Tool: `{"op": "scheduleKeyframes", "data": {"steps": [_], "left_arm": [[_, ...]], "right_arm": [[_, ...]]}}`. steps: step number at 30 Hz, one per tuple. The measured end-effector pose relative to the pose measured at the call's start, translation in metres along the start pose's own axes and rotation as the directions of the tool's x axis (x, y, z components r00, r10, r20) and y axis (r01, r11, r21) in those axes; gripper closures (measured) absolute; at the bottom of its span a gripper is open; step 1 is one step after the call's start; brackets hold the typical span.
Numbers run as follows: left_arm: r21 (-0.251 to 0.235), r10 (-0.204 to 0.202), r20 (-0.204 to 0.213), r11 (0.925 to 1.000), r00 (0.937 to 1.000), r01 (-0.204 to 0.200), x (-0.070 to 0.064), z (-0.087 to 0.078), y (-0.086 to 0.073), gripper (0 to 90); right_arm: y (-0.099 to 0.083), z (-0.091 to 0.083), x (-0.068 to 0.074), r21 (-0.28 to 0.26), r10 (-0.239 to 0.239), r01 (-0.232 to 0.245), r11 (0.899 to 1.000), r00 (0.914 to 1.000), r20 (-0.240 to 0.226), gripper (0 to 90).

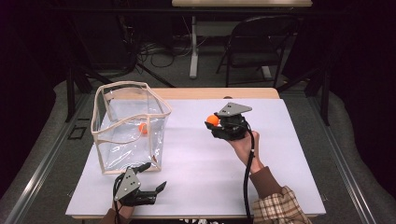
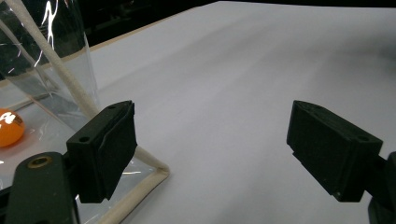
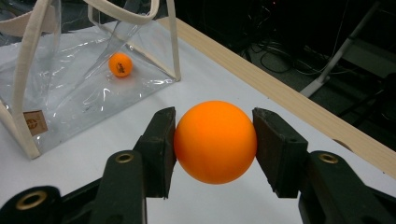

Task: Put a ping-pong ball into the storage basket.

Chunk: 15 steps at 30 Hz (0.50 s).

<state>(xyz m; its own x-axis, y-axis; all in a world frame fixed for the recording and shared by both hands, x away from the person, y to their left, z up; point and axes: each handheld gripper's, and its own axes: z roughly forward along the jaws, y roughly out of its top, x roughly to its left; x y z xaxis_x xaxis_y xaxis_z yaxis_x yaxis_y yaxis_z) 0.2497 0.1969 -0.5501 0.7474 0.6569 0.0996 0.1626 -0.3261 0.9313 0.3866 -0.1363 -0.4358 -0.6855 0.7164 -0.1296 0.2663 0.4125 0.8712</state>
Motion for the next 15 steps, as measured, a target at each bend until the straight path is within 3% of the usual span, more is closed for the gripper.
{"op": "scheduleKeyframes", "data": {"steps": [15], "left_arm": [[-0.001,-0.001,0.000,1.0000,1.0000,0.001,-0.0002,0.0004,-0.0001,16.0]], "right_arm": [[0.0103,0.0093,0.0046,0.000,-0.011,0.011,1.000,0.9998,-0.015,50.8]]}}
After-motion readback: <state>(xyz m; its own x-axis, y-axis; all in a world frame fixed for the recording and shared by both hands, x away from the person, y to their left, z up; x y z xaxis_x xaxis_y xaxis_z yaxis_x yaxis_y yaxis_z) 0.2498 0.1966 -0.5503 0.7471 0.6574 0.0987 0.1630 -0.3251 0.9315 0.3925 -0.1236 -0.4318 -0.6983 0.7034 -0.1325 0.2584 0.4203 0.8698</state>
